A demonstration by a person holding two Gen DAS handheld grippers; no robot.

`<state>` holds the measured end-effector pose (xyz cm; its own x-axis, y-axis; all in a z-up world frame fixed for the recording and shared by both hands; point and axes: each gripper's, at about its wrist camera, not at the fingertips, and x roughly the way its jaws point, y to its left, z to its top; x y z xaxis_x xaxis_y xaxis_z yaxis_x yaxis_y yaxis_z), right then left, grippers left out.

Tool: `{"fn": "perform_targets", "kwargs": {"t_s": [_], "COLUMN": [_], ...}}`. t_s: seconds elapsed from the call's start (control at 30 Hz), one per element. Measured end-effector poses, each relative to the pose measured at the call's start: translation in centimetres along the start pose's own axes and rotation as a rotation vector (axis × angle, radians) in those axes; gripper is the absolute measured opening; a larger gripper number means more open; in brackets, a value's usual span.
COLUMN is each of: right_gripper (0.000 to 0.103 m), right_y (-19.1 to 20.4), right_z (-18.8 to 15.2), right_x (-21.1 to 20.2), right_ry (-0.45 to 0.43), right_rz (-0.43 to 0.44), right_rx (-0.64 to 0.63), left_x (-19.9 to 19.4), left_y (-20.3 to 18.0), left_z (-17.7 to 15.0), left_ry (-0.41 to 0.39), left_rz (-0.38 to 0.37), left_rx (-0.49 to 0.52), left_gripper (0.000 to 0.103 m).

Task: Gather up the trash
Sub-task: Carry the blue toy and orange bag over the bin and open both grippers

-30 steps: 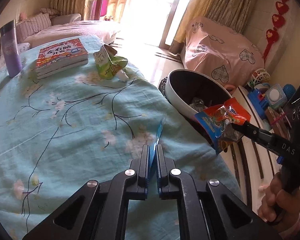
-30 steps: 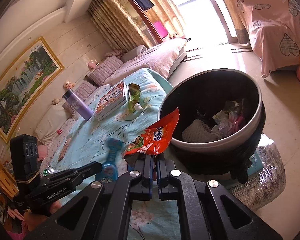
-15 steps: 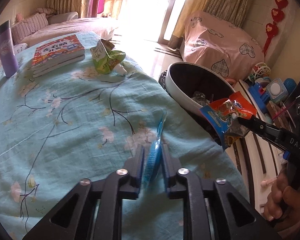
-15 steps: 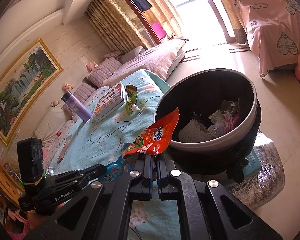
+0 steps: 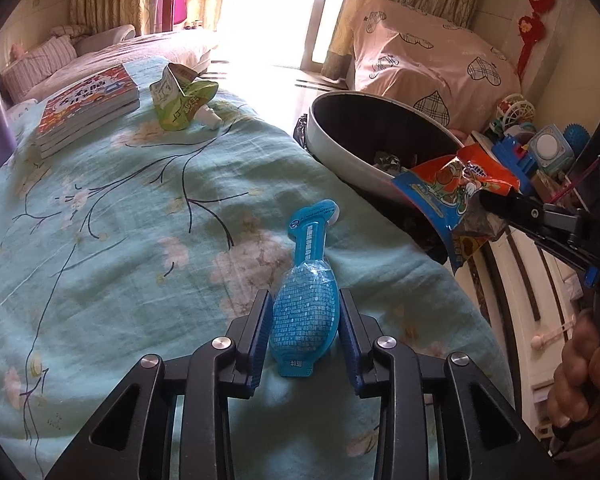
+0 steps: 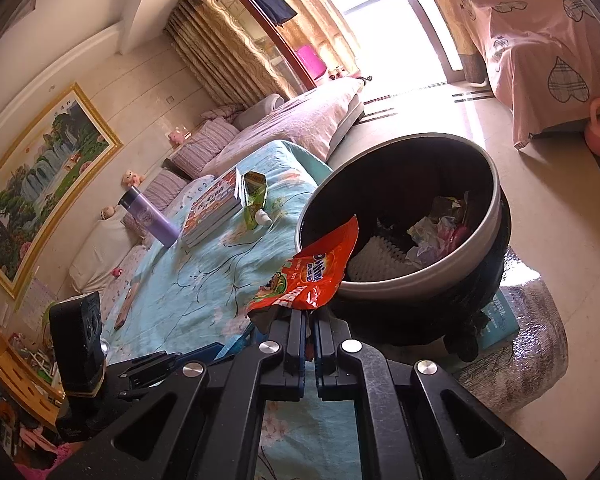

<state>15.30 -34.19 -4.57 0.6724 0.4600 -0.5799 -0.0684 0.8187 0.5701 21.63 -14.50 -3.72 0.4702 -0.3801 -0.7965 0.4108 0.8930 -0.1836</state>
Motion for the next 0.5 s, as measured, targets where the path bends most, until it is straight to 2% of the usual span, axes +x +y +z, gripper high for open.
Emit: {"fn": "perform_targets", "kwargs": {"t_s": [0.1, 0.33, 0.5], "right_gripper": [0.003, 0.003, 0.003], "right_y": [0.0, 0.0, -0.3], "right_z": [-0.1, 0.2, 0.5], "right_x": [-0.1, -0.5, -0.8], "right_ry": [-0.001, -0.014, -0.023], "right_rz": [0.001, 0.007, 0.005], "right_rx": [0.001, 0.003, 0.006], "left_x": [-0.5, -1.3, -2.2], "left_y": [-0.6, -0.2, 0.3], "left_z": [0.0, 0.1, 0.4], "left_ry": [-0.025, -0.053, -0.073], "left_rz": [0.020, 0.008, -0.006], "left_rx": [0.028, 0.010, -0.002], "left_gripper": [0.020, 0.013, 0.012]}}
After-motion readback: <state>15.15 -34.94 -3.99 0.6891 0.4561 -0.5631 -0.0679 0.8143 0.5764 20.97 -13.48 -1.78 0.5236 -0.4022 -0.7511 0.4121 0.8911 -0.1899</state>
